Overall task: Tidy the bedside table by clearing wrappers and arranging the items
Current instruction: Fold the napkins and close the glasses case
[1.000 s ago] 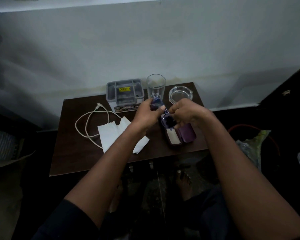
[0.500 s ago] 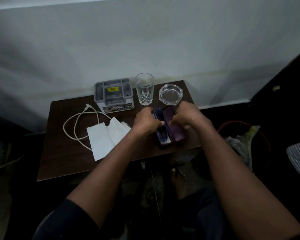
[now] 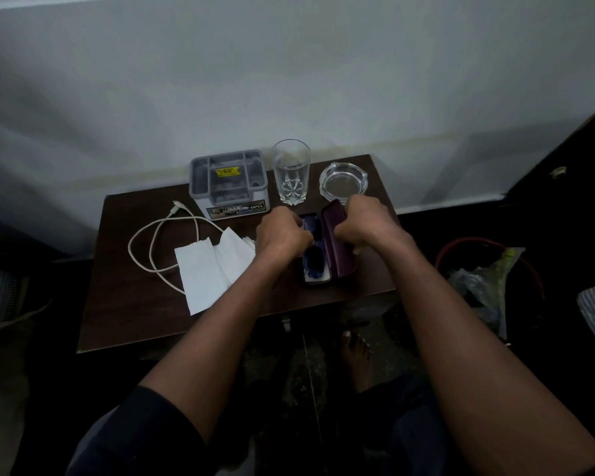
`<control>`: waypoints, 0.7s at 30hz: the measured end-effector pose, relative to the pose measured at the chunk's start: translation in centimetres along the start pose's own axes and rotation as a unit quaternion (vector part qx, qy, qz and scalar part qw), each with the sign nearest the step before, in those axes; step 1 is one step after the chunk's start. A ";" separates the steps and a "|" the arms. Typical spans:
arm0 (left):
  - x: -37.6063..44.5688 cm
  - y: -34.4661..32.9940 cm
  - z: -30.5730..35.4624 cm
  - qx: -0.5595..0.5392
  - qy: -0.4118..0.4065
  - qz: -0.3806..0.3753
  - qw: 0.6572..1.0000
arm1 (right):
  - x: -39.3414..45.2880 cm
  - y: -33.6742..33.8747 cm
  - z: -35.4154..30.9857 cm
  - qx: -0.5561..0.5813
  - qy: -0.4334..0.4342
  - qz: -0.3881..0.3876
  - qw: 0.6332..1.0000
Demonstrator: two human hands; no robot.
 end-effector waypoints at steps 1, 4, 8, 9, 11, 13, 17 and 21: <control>0.0 0.1 -0.1 0.006 -0.004 0.005 1.000 | 0.0 -0.1 0.0 0.001 0.001 -0.001 1.000; -0.3 0.2 -0.2 0.008 -0.013 0.010 1.000 | 0.1 -0.3 -0.1 0.005 0.005 -0.013 1.000; -0.6 0.6 0.2 0.008 -0.014 -0.009 1.000 | 0.0 -0.5 -0.3 0.008 0.008 -0.027 1.000; -0.7 0.7 0.2 0.013 -0.012 -0.013 1.000 | 0.1 -0.5 -0.3 0.007 0.010 -0.026 1.000; -0.7 0.6 0.3 0.022 -0.012 -0.020 0.999 | 0.2 -0.6 -0.4 0.007 0.011 -0.023 1.000; -0.8 0.5 0.1 0.035 -0.019 -0.018 0.999 | 0.2 -0.7 -0.5 0.014 0.009 -0.026 1.000; -1.1 0.2 -0.7 -0.031 -0.001 -0.038 0.999 | 0.4 -0.9 -0.7 0.012 0.008 -0.030 0.999; -0.8 0.6 -1.2 -0.036 -0.001 -0.023 0.999 | 0.5 -0.9 -0.7 0.022 0.009 -0.033 0.999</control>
Point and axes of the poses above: each hand's wrist, its own x-axis towards the middle knuckle, its own y-axis out of the back of the hand, z = x × y, the point moved 5 cm from there along x, towards the middle knuckle, and after that the axes turned 12 degrees about -x, right-handed, at the moved point
